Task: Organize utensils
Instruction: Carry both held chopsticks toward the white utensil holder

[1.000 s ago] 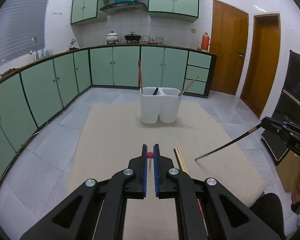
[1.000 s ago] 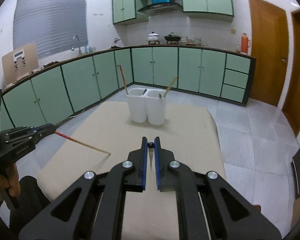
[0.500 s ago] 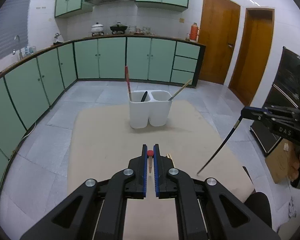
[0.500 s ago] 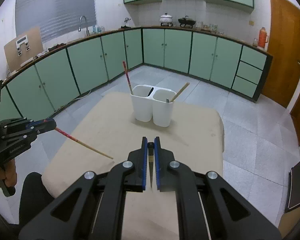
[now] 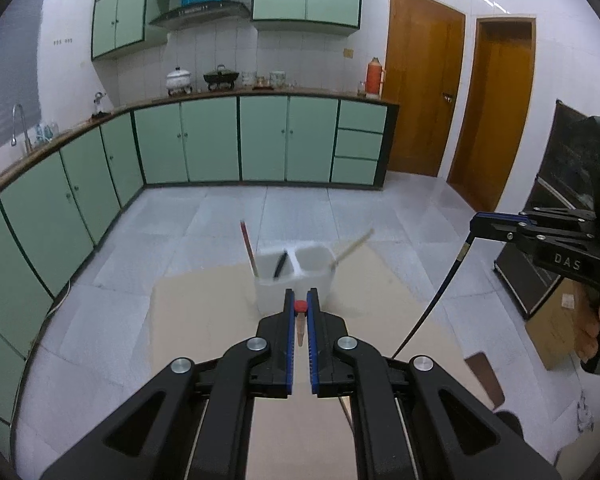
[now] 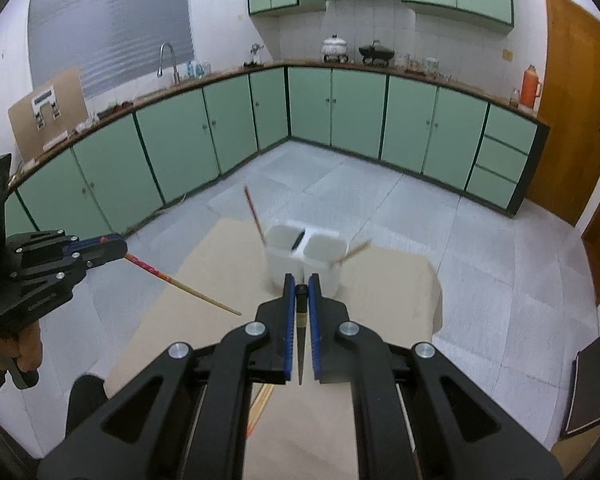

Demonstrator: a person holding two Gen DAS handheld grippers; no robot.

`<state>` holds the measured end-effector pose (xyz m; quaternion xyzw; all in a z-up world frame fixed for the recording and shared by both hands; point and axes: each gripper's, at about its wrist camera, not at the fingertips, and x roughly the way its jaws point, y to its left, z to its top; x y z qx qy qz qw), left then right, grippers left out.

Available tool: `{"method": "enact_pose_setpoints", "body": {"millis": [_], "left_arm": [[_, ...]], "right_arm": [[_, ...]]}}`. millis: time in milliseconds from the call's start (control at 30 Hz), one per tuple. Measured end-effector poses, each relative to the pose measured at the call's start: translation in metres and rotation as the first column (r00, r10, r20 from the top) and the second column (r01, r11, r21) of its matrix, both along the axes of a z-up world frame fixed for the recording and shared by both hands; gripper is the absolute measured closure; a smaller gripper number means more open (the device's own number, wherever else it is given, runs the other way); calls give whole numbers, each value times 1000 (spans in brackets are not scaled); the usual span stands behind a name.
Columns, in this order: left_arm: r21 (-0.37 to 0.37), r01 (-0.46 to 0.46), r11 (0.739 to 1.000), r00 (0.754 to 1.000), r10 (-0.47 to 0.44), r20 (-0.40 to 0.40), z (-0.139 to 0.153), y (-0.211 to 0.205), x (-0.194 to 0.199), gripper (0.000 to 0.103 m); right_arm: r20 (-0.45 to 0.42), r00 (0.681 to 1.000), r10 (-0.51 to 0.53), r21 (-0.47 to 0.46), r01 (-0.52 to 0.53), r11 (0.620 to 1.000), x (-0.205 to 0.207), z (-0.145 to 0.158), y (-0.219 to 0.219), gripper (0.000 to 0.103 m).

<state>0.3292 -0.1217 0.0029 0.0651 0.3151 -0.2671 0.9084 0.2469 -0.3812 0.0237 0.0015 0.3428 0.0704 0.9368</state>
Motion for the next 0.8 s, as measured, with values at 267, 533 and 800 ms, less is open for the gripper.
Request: {"method": "enact_pose_setpoints", "body": {"millis": [267, 533, 800], "left_arm": [[-4, -47, 999, 998, 47, 49, 33, -28, 66, 97], [34, -75, 997, 997, 76, -5, 2, -56, 136, 97], [60, -75, 995, 994, 79, -69, -57, -63, 176, 97]], "right_arm": [[94, 995, -39, 26, 37, 999, 64, 56, -6, 97], [109, 990, -87, 36, 83, 996, 145, 33, -17, 97], [15, 991, -135, 59, 134, 989, 198, -41, -37, 97]]}}
